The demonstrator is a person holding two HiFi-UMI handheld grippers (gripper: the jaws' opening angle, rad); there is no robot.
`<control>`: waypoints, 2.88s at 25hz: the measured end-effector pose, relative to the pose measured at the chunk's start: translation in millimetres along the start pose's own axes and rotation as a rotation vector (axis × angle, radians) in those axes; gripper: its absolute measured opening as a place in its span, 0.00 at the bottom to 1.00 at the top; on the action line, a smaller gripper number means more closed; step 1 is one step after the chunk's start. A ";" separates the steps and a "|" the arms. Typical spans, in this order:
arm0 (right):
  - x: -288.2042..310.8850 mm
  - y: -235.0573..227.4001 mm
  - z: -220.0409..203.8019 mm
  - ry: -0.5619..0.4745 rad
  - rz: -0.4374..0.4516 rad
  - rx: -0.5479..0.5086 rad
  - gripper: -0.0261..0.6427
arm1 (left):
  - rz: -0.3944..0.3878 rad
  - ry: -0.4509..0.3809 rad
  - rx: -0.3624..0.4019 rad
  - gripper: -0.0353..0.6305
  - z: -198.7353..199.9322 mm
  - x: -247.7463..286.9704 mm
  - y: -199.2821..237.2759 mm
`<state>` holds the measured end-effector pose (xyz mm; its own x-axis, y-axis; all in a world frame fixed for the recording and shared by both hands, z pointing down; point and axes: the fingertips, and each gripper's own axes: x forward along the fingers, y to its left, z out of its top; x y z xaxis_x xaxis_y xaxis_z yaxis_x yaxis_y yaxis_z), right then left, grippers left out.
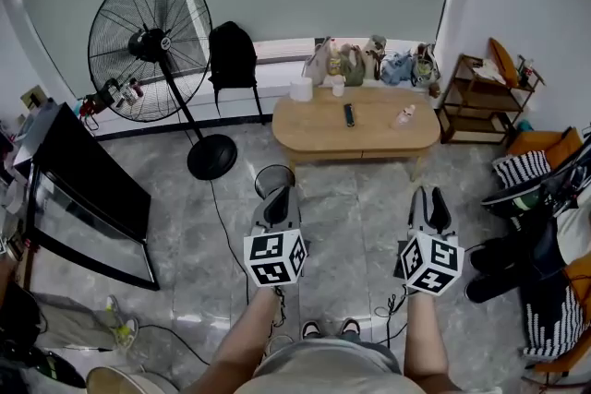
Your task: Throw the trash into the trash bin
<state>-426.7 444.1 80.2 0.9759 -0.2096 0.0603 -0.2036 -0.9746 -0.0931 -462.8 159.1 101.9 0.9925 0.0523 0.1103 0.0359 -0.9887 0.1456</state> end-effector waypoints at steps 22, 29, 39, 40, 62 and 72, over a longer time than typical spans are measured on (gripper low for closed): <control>139.4 -34.7 -26.8 0.065 -0.076 0.015 0.31 | 0.000 0.054 -0.030 0.07 -14.3 151.1 34.9; 262.5 -82.3 -10.3 0.077 -0.058 0.030 0.32 | 0.030 0.054 -0.018 0.07 8.3 268.8 21.8; 381.7 -115.3 -17.5 0.125 -0.056 0.063 0.34 | 0.051 0.085 -0.003 0.07 12.3 377.1 26.4; 390.4 -116.3 -20.0 0.128 -0.055 0.062 0.34 | 0.052 0.088 -0.001 0.07 10.8 385.6 28.4; 689.5 -160.7 -9.9 0.213 -0.202 0.096 0.38 | -0.073 0.134 0.003 0.07 57.2 740.1 73.0; 771.4 -218.1 -49.0 0.310 -0.215 0.121 0.38 | -0.047 0.250 0.001 0.07 9.1 832.5 47.6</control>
<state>366.7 491.1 195.8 0.9218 -0.0339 0.3862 0.0311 -0.9865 -0.1608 366.3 154.3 191.8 0.9300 0.1313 0.3432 0.0816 -0.9845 0.1556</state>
